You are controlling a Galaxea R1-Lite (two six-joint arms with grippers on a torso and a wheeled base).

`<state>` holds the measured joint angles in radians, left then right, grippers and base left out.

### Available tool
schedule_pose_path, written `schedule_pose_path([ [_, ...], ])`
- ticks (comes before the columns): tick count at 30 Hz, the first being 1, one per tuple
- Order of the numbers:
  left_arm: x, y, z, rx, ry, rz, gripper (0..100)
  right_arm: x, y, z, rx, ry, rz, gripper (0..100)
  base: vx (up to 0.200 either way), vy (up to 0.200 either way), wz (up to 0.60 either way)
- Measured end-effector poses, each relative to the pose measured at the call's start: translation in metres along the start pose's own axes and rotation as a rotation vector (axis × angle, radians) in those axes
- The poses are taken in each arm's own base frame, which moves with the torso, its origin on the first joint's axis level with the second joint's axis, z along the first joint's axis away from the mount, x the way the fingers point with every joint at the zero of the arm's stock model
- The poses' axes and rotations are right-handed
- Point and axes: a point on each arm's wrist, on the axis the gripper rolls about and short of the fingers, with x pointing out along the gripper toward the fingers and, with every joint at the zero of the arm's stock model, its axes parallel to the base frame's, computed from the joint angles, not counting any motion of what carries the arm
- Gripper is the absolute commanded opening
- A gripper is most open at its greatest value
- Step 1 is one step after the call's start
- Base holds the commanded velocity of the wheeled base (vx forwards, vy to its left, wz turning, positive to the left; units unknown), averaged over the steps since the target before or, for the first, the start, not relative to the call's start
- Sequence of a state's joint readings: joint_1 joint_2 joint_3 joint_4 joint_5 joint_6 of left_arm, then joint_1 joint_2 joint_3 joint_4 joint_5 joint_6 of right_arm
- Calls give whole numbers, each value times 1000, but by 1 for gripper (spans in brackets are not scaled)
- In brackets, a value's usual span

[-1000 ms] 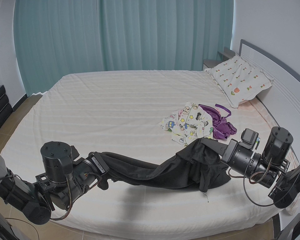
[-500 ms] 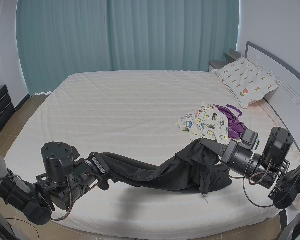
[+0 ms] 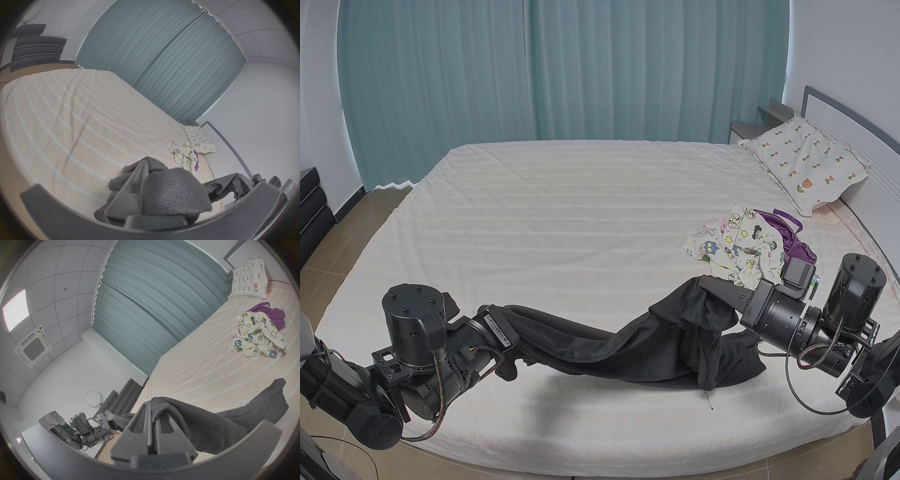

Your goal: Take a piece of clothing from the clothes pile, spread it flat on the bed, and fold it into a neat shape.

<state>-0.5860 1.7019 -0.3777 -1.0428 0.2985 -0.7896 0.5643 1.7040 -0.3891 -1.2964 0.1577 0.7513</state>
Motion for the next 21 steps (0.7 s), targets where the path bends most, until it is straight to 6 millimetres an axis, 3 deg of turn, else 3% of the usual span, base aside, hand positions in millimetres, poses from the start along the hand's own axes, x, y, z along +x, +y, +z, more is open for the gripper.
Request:
schedule_pose_path([
  [6,-1,0,-1,0,5,-1,0,-1,-1,1,-3,-4,-3,0,0,200,0],
  [15,-2,-5,-9,7,33,-23,0,-7,-10,7,-18,-32,-48,0,0,0,0],
  [21,-3,-5,-13,11,47,-23,0,-22,-13,4,-11,-40,-92,0,-200,0,0],
])
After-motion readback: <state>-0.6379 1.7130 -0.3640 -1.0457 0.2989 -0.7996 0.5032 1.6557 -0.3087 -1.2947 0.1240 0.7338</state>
